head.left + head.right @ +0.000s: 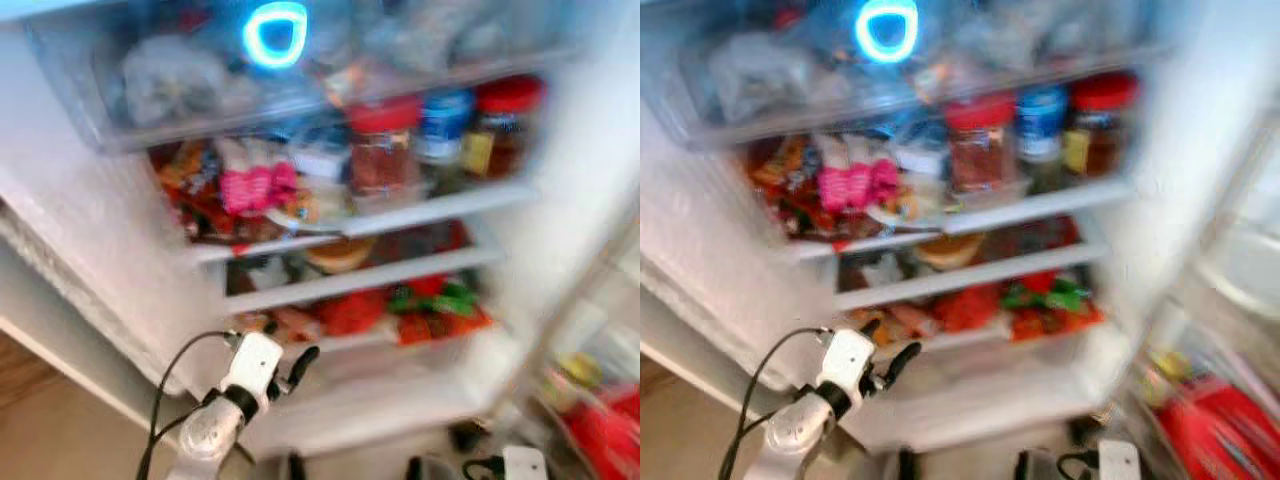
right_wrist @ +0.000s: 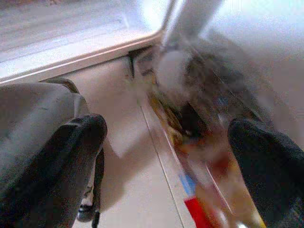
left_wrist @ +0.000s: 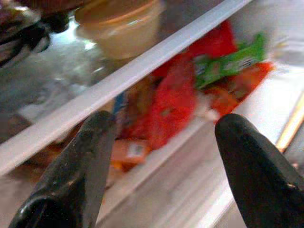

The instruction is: Restocking fridge

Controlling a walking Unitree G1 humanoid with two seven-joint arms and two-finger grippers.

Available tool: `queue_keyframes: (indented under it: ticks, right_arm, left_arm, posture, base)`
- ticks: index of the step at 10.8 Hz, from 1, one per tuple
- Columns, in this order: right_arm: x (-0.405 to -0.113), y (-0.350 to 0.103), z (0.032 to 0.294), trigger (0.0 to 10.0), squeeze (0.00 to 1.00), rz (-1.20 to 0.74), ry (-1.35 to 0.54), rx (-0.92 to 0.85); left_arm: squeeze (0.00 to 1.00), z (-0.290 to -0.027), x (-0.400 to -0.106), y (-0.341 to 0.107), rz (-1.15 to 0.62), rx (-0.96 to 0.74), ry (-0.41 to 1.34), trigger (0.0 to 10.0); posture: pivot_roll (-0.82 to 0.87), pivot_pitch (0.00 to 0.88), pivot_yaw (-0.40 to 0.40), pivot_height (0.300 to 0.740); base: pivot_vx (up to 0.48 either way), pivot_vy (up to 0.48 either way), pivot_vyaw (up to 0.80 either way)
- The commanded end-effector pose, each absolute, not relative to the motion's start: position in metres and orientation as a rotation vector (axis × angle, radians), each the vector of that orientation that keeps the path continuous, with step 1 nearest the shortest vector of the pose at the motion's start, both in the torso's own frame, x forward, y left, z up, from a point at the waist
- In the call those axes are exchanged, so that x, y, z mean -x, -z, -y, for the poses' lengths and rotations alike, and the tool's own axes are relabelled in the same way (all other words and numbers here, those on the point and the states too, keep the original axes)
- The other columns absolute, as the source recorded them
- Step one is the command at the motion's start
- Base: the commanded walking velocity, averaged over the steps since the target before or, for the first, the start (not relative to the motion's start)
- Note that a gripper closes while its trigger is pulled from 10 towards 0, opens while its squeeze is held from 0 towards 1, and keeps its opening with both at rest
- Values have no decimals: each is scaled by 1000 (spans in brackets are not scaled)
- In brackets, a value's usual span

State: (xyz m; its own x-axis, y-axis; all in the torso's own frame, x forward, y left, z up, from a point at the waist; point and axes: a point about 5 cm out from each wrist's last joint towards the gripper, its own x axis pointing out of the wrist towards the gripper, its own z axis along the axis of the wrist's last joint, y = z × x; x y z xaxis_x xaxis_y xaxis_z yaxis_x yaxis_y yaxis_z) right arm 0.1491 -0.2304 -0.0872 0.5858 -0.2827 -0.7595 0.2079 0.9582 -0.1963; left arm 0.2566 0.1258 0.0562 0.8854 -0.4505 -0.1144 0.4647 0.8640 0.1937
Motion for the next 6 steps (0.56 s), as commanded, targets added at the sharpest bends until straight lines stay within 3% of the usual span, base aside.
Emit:
queue_keyframes:
  ticks: [1,4,6]
  right_arm:
    - [-146,92,218,10000,0,-921,243,69]
    - [-146,91,220,10000,0,-922,247,68]
    - [-145,92,221,10000,0,-932,242,65]
  left_arm:
    - [0,-136,-258,-55,-92,-200,443,10000]
    - [0,-155,-264,-51,-146,-139,316,10000]
    - [0,-194,-268,-26,-335,-107,101,10000]
  posture:
    - [-9,18,98,641]
    - [-2,29,90,641]
    - [6,35,77,641]
  base:
    - [-345,0,0]
    - [-331,0,0]
    - [0,0,0]
